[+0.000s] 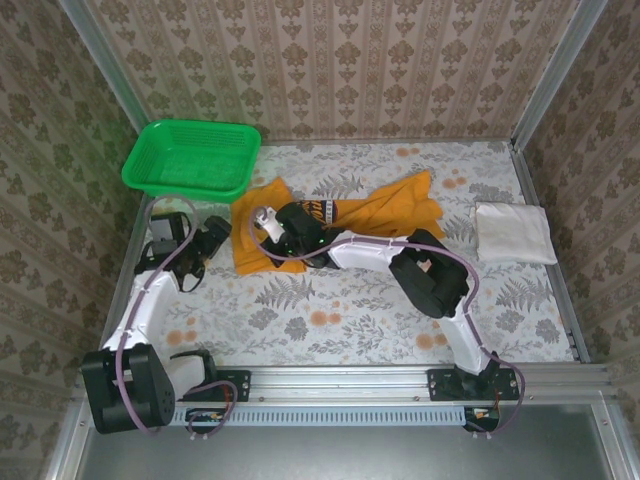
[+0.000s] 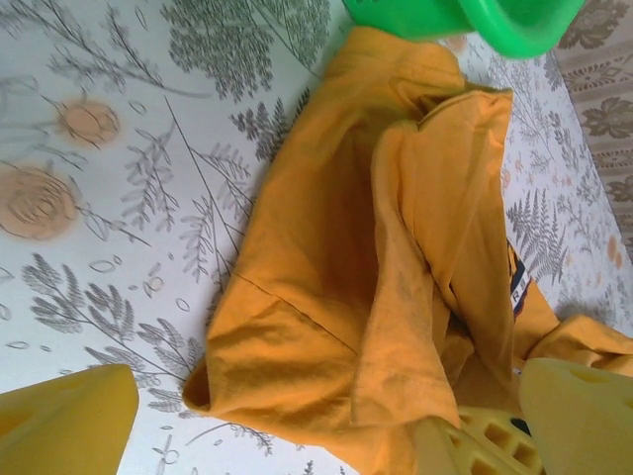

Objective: Fold and stack the t-shirts

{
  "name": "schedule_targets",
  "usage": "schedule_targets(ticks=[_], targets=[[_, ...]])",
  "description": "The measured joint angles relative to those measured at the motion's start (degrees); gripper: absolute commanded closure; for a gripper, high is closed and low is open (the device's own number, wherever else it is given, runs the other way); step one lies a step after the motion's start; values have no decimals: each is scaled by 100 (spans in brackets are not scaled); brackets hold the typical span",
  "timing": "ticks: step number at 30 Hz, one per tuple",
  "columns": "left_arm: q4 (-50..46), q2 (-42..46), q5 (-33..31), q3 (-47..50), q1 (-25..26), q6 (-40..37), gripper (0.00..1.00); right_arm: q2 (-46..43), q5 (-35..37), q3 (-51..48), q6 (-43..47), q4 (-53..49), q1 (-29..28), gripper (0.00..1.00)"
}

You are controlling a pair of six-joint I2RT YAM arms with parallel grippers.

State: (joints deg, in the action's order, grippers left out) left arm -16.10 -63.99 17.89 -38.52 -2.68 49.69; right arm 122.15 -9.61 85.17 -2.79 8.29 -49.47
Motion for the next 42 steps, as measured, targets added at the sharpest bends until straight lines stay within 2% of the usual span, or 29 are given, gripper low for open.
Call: schedule_targets(ticks=[8,14,19,23,27,31,34,35,41,42], targets=[[1095,-691,398,299,315,833,28,-317,-376,-551,-203,319,0,98],[1904,-1401,601,299,538,1281,32,-549,-575,-1025,-243,492,-15,98],[2299,-1746,673,271,789,1401,43,-595,-614,-1176,-326,538,-61,98],[2393,-1969,695,223,807,1377,58,-595,-636,-1180,-345,553,-68,98],[2284,-2041,669,111,807,1250,68,-595,-638,-1180,-348,551,-68,98],[2223,-2041,649,83,807,1154,84,-595,-669,-1180,-345,551,-68,98],[2188,-2055,638,81,807,1106,91,-595,-682,-1180,-350,553,-68,98],[2188,-2068,640,81,807,1104,99,-595,-686,-1180,-354,557,-68,98],[2098,-2092,623,57,807,1071,100,-595,-695,-1180,-396,597,-68,98],[2057,-2090,610,52,804,1062,95,-595,-695,-1180,-415,612,-66,97]])
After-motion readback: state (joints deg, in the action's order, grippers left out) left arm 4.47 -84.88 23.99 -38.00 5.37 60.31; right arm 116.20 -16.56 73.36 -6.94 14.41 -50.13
